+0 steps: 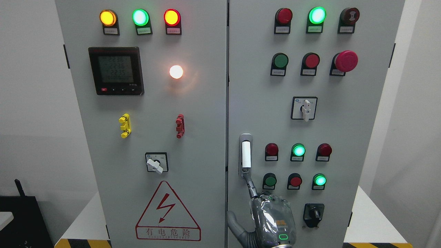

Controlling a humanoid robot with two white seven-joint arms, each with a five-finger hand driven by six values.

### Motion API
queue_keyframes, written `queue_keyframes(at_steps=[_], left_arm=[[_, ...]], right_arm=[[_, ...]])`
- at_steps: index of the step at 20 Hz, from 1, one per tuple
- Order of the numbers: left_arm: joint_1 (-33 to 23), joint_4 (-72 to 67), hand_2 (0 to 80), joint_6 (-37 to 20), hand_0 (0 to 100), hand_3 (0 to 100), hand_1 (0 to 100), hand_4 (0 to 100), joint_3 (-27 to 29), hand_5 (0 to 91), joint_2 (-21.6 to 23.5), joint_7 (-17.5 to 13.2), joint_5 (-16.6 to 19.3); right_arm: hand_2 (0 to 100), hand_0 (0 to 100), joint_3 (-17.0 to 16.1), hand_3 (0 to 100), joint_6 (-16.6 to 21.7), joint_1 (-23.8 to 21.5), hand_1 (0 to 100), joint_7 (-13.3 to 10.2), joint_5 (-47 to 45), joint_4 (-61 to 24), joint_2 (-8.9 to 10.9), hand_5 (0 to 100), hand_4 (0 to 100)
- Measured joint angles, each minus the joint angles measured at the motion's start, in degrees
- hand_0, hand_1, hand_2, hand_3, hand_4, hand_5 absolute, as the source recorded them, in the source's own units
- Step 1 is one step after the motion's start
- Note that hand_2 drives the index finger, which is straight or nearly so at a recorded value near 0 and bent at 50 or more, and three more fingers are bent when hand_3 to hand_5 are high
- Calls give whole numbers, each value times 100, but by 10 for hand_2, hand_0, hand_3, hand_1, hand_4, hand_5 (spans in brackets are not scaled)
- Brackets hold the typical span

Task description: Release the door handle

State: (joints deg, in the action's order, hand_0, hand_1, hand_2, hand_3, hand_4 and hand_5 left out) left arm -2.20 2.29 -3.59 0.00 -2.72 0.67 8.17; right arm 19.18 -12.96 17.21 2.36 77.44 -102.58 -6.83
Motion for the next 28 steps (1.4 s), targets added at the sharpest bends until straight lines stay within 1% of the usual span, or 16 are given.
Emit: queue_keyframes(at_steps=[7, 12, 28], left_arm=[[0, 0, 0, -31, 120, 0, 389, 0, 0, 0, 0, 0, 0], [0, 0, 0, -20, 120, 0, 389, 0, 0, 0, 0, 0, 0], [0, 0, 0, -1, 120, 0, 389, 0, 0, 0, 0, 0, 0]], right_arm=[[0, 344, 6, 770, 0, 4, 285, -39, -4, -14, -1, 727, 657], [0, 344, 9, 770, -1, -4, 285, -126, -8, -23, -2, 726, 658], [0, 345, 63, 781, -2, -53, 286, -169, -14, -46, 3, 739, 672]])
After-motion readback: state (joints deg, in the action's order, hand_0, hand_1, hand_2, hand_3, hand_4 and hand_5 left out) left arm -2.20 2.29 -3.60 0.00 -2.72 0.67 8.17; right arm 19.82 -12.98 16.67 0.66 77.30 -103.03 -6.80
